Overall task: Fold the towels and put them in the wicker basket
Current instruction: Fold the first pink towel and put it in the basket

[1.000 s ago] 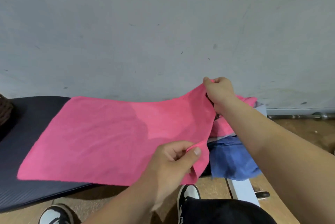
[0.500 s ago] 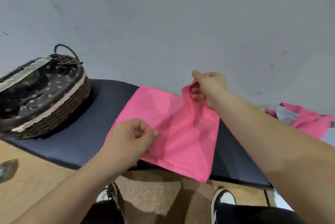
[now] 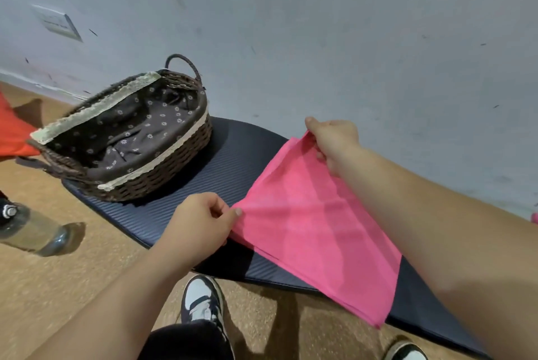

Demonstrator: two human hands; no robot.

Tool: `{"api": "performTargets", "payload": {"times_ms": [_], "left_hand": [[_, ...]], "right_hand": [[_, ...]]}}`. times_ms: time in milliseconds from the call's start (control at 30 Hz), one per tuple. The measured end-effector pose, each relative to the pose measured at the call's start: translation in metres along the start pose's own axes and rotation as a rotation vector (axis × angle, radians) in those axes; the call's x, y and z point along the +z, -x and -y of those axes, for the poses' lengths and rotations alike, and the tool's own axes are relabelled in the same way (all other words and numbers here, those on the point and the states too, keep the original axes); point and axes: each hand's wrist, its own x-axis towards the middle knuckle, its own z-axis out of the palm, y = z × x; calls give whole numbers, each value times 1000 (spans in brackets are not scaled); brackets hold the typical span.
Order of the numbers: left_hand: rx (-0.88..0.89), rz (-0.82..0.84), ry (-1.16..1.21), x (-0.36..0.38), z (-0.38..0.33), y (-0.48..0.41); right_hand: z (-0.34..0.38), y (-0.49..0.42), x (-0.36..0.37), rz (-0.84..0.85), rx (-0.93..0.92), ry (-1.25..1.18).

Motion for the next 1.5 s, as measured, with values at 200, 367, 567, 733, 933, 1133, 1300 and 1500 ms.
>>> {"api": "performTargets", "payload": {"times_ms": [200, 367, 567, 733, 933, 1133, 1300, 1500], "left_hand": [[38, -34, -224, 8, 16, -10], [26, -55, -248, 9, 16, -13], [9, -55, -253, 14, 12, -11], [5, -17, -323, 19, 8, -9], [89, -20, -281, 35, -8, -15], [140, -50, -151, 57, -27, -15], [162, -64, -126, 63, -33, -19], [208, -86, -107, 79, -46, -24]], "right_hand": [[-35, 3, -6, 79, -342, 392], [-56, 11, -40, 179, -457, 1086], [-94, 40, -74, 291, -386, 1291], [-105, 64, -77, 241, -317, 1342], [-94, 116, -96, 202, -21, 1563], [-75, 123, -132, 110, -90, 1482], [-99, 110, -145, 362, -272, 1381], [-84, 114, -147, 295, -4, 1439]]}}
